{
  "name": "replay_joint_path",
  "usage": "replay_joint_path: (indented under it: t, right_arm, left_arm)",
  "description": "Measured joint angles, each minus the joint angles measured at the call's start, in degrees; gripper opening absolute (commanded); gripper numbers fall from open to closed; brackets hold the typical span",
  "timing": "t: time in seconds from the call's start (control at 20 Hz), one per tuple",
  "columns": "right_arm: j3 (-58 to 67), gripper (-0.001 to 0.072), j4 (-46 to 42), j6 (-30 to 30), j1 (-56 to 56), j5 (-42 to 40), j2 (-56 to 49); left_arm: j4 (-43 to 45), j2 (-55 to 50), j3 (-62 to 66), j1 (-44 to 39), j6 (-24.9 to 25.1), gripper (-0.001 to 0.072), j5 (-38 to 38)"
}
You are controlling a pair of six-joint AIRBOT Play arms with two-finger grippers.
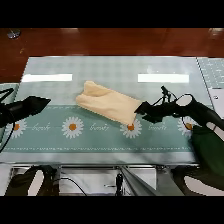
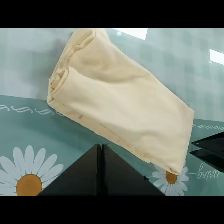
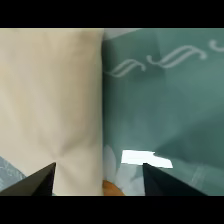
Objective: Fold the shirts.
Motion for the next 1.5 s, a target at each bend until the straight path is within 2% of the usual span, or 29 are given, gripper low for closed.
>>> replay_joint_path:
  t: [0.05,0.1,0.15,0.2,0.25,0.45,0.55,1.0,1.2,1.35,1.5]
  right_arm:
    - [0.6,0.0583,3.4,-2.0,0.2,0.2,-1.9]
    - [1.4,0.0504,5.8,-3.6,0.4,0.6,-3.7]
    - [2.4,0.0364,7.5,-4.9,0.9,1.0,-5.4]
    - [3.5,0.017,8.4,-6.0,1.4,0.9,-7.0]
    - [4.9,0.002,9.5,-6.8,1.9,1.0,-8.3]
    - [13.6,0.0022,10.5,-10.0,3.8,4.0,-11.5]
    - [20.2,0.0022,7.4,-10.0,4.1,7.5,-11.5]
    - [50.8,0.0022,-16.3,3.1,-1.0,24.4,-2.4]
    - [56.3,0.0022,-24.7,8.2,-8.8,33.1,3.1]
    - [57.6,0.0022,-28.9,11.2,-15.7,38.7,7.9]
    - [58.1,0.0023,-36.5,13.2,-23.1,46.4,11.5]
  left_arm:
    - [0.0,0.0,0.0,0.0,0.0,0.0027,0.0]
    - [0.0,0.0,0.0,0.0,-0.1,0.0027,0.0]
    - [0.0,0.0,0.0,0.0,-0.2,0.0027,0.0]
    - [0.0,0.0,0.0,0.0,-0.2,0.0027,0.0]
    - [0.0,0.0,0.0,0.0,-0.2,0.0027,0.0]
    - [0.0,0.0,0.0,0.0,-0.2,0.0027,0.4]
    - [0.0,0.0,0.0,0.0,-0.2,0.0027,0.5]
    - [0.0,0.0,0.0,0.0,-0.2,0.0027,0.7]
    - [0.0,0.0,-0.1,0.0,-0.2,0.0027,1.3]
    - [0.0,0.0,-0.7,0.0,-0.4,0.0027,2.1]
    - [0.0,0.0,-1.2,0.0,-0.7,0.0027,2.5]
